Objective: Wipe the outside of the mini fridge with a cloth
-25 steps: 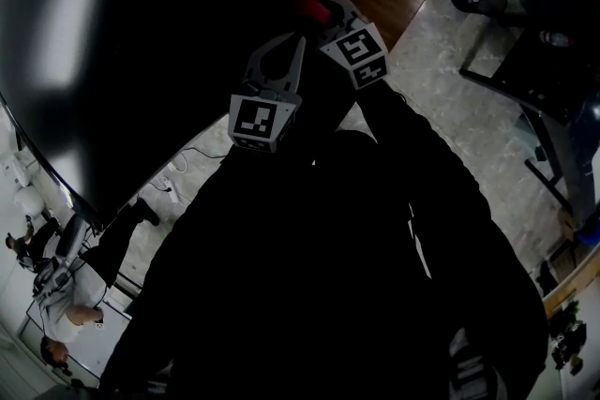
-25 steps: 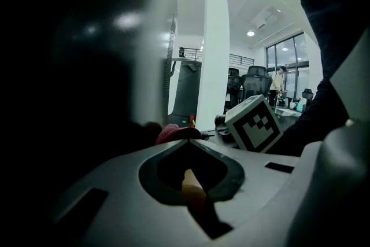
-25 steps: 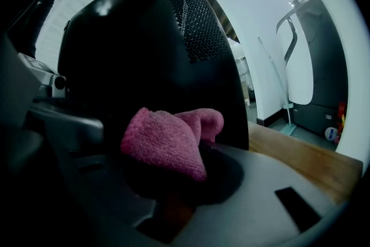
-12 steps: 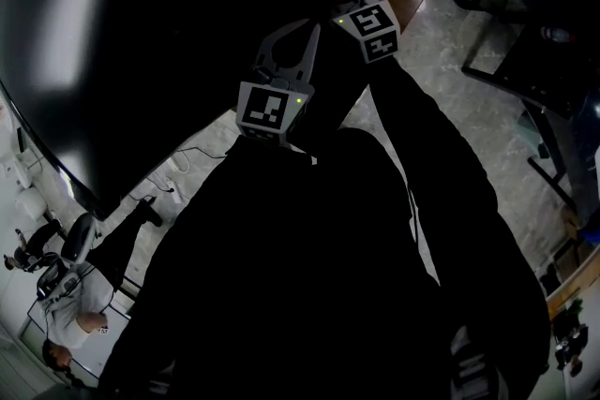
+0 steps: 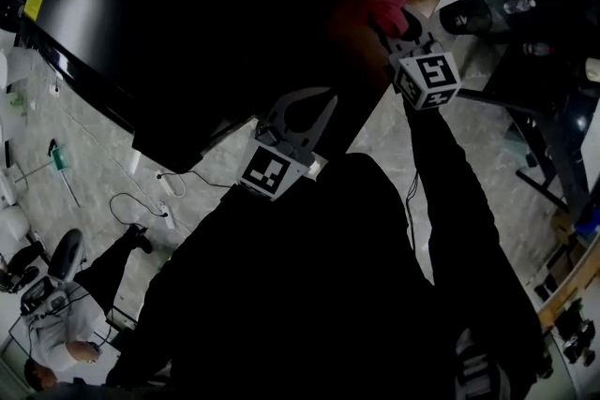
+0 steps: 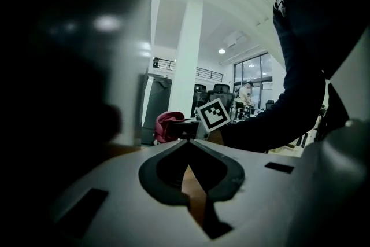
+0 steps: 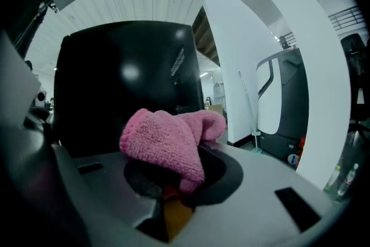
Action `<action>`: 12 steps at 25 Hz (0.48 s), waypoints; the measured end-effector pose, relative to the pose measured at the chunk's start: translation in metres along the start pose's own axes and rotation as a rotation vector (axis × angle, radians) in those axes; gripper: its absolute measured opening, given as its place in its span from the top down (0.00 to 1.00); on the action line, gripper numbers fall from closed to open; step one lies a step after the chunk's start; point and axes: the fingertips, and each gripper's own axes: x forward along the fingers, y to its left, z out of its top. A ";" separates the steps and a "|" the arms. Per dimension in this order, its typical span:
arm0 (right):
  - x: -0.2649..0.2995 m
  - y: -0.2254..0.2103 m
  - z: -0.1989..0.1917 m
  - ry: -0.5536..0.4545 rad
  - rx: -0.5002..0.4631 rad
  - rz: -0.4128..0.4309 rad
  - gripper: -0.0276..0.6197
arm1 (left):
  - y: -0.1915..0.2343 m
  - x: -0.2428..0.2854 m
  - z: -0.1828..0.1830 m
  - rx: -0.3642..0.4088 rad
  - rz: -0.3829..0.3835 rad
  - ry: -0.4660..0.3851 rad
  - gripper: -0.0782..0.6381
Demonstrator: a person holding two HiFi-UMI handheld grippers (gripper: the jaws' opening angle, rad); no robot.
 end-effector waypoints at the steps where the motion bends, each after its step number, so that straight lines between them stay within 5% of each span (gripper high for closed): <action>1: -0.014 0.019 0.005 -0.001 -0.007 0.003 0.83 | -0.002 -0.020 0.002 -0.024 -0.011 -0.006 0.89; 4: -0.052 0.095 0.025 -0.003 -0.017 0.033 0.83 | -0.003 -0.093 0.012 -0.080 -0.035 -0.024 0.89; 8: -0.091 0.211 0.053 0.007 0.019 0.098 0.82 | -0.001 -0.192 0.030 -0.050 -0.067 -0.055 0.89; 12: -0.112 0.327 0.074 0.039 0.052 0.216 0.82 | 0.015 -0.276 0.053 -0.094 -0.007 -0.113 0.89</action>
